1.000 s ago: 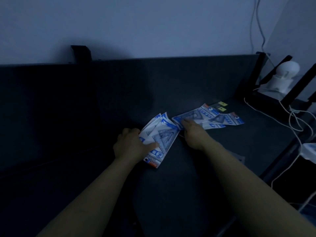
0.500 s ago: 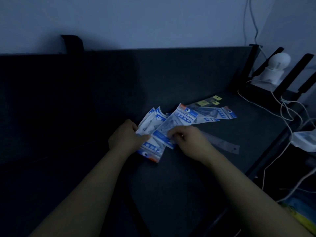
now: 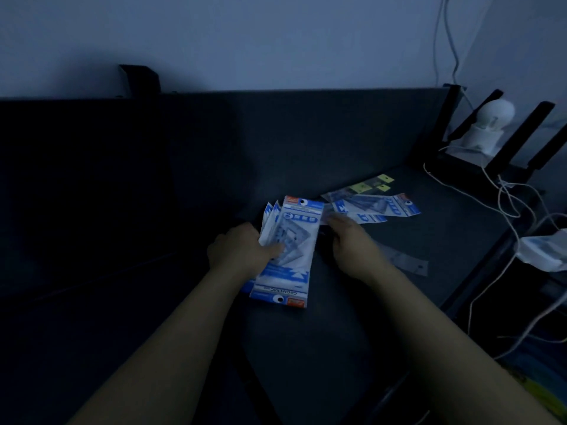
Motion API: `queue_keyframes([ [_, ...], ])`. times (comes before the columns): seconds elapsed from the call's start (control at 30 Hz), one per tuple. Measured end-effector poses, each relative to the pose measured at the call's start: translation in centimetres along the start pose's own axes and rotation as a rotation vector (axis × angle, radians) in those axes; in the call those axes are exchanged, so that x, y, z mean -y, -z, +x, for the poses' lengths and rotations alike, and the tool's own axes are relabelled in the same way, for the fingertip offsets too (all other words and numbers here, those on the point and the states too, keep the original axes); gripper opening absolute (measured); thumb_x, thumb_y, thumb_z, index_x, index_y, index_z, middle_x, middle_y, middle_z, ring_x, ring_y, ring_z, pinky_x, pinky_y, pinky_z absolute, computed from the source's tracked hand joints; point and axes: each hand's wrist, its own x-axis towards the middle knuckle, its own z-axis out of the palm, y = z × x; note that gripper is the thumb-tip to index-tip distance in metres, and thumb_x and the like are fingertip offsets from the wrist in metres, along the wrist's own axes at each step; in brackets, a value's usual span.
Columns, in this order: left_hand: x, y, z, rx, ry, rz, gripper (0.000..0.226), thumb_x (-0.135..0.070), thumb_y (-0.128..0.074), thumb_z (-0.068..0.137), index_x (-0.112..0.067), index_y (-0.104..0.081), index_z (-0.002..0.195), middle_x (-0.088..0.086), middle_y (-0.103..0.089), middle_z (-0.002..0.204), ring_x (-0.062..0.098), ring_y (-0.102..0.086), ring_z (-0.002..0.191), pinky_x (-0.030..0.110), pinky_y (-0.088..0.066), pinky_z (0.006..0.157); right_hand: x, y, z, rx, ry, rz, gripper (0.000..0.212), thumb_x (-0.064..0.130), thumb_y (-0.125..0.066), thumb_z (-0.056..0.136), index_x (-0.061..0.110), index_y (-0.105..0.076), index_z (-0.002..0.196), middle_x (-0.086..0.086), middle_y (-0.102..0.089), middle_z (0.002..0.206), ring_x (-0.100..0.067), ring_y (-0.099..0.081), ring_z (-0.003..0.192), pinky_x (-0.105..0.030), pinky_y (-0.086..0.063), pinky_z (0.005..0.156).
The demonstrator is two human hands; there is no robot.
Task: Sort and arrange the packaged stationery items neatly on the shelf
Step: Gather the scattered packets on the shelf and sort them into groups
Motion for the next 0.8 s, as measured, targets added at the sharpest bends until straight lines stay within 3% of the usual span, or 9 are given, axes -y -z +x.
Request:
queue_keyframes([
  [0.07,0.0,0.2,0.1,-0.048,-0.001,0.021,0.041,-0.054,-0.063,0.080,-0.016,-0.063,0.096,0.004,-0.067,0.102,0.027,-0.064,0.093,0.035,-0.052,0.079,-0.7,-0.3,0.6,0.063,-0.067,-0.099,0.055,0.002,-0.042,0.090,0.008,-0.036,0.144,-0.011,-0.033,0.152,-0.025,-0.029,0.140,-0.035,-0.024,0.115],
  [0.2,0.5,0.7,0.5,-0.145,0.022,0.056,0.033,-0.042,-0.060,0.085,-0.012,-0.060,0.098,0.009,-0.067,0.107,0.030,-0.062,0.097,0.035,-0.051,0.080,-0.2,-0.7,0.1,0.029,0.019,-0.093,0.032,0.005,-0.041,0.091,0.009,-0.060,0.116,-0.011,-0.060,0.123,-0.031,-0.054,0.113,-0.033,-0.039,0.097],
  [0.3,-0.2,1.0,0.0,-0.041,0.055,0.004,0.076,-0.076,-0.062,0.063,-0.012,-0.058,0.104,0.005,-0.064,0.104,0.026,-0.062,0.094,0.033,-0.050,0.074,-0.2,-0.2,-0.2,-0.048,0.072,-0.073,0.023,0.013,-0.046,0.093,0.009,-0.067,0.103,-0.010,-0.064,0.109,-0.029,-0.058,0.100,-0.033,-0.044,0.089],
  [0.37,-1.0,0.9,-0.7,0.035,0.052,0.071,0.095,-0.084,-0.067,0.046,-0.015,-0.056,0.111,0.004,-0.060,0.111,0.024,-0.061,0.100,0.034,-0.050,0.079,-0.6,-0.2,-0.2,-0.085,0.075,-0.064,0.026,0.022,-0.053,0.092,0.011,-0.064,0.113,-0.009,-0.061,0.116,-0.027,-0.056,0.107,-0.033,-0.044,0.090],
  [0.43,-1.3,0.9,-0.9,0.084,0.053,0.077,0.086,-0.075,-0.076,0.047,-0.017,-0.058,0.108,0.002,-0.062,0.110,0.022,-0.062,0.099,0.033,-0.051,0.080,-0.8,-0.2,-0.2,-0.034,0.044,-0.051,0.034,0.028,-0.056,0.091,0.013,-0.059,0.122,-0.007,-0.057,0.125,-0.024,-0.052,0.113,-0.030,-0.041,0.091],
  [0.53,-0.7,1.6,-0.5,0.168,0.103,-0.015,0.069,-0.065,-0.081,0.052,-0.017,-0.064,0.098,0.000,-0.068,0.100,0.018,-0.065,0.087,0.030,-0.053,0.075,-1.1,0.0,-0.4,0.012,-0.035,-0.024,0.020,0.029,-0.055,0.091,0.012,-0.061,0.102,-0.007,-0.062,0.106,-0.022,-0.057,0.095,-0.029,-0.043,0.074],
  [0.6,-0.3,2.1,-0.3,0.170,0.128,-0.071,0.069,-0.059,-0.084,0.053,-0.013,-0.061,0.100,0.000,-0.067,0.098,0.019,-0.065,0.086,0.028,-0.051,0.071,-1.5,0.6,-0.7,-0.024,-0.071,-0.013,0.018,0.024,-0.054,0.091,0.010,-0.065,0.098,-0.007,-0.064,0.102,-0.022,-0.060,0.092,-0.033,-0.049,0.077],
  [0.7,0.2,2.7,-0.1,0.116,0.151,-0.171,0.060,-0.044,-0.086,0.059,-0.011,-0.062,0.103,0.002,-0.066,0.100,0.022,-0.066,0.090,0.033,-0.054,0.078,-2.2,1.3,-0.7,-0.076,-0.097,0.033,0.021,0.021,-0.055,0.090,0.015,-0.069,0.104,-0.004,-0.067,0.106,-0.020,-0.061,0.092,-0.035,-0.051,0.080],
  [0.8,0.5,3.2,-0.1,0.134,0.170,-0.265,0.052,-0.029,-0.085,0.067,-0.005,-0.065,0.109,0.010,-0.068,0.107,0.026,-0.066,0.094,0.036,-0.053,0.082,-2.3,1.1,-0.2,0.024,-0.109,0.024,0.025,0.032,-0.060,0.086,0.017,-0.066,0.105,-0.008,-0.062,0.116,-0.020,-0.058,0.096,-0.031,-0.048,0.080],
])
